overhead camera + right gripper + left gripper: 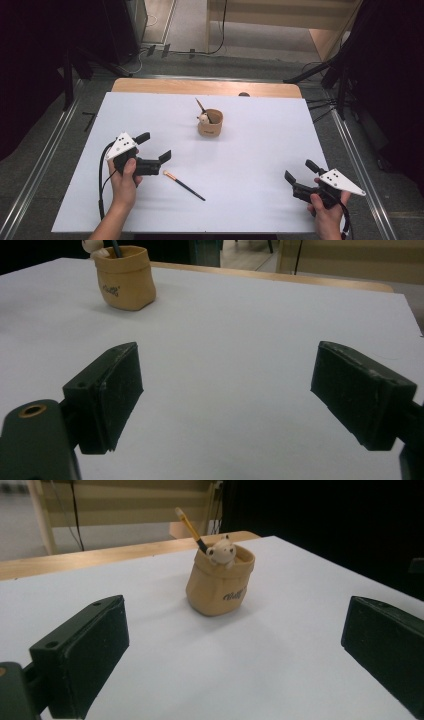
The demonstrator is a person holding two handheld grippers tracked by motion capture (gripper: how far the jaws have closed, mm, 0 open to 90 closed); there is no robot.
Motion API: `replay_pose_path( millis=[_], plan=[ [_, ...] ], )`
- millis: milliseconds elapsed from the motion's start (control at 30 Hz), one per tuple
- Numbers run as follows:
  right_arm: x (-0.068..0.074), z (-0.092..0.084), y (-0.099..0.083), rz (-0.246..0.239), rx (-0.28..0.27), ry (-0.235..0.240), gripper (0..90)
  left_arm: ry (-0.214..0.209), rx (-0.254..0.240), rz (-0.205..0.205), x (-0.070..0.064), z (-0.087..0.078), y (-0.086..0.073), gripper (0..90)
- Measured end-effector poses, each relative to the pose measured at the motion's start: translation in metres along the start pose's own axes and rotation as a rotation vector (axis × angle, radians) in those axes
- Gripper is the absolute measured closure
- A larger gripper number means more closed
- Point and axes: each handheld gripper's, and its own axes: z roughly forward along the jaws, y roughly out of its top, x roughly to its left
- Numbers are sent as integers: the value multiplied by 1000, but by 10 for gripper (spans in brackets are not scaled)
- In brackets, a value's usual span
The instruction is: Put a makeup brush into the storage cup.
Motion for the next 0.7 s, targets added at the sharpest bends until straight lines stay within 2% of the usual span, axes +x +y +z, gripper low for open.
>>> replay_pose_path(
  millis=[200,300,400,700],
  plan=[
    [1,1,0,0,1,-3,135,13,9,-16,5,-16,-14,0],
    [0,0,0,2,-1,-6,134,34,17,1,6,-24,-19,0],
    [0,-2,0,10,-5,-11,135,42,21,-3,9,-33,-25,0],
    [-1,-1,0,5,-6,-10,134,83,12,-17,21,-64,-38,0]
  ],
)
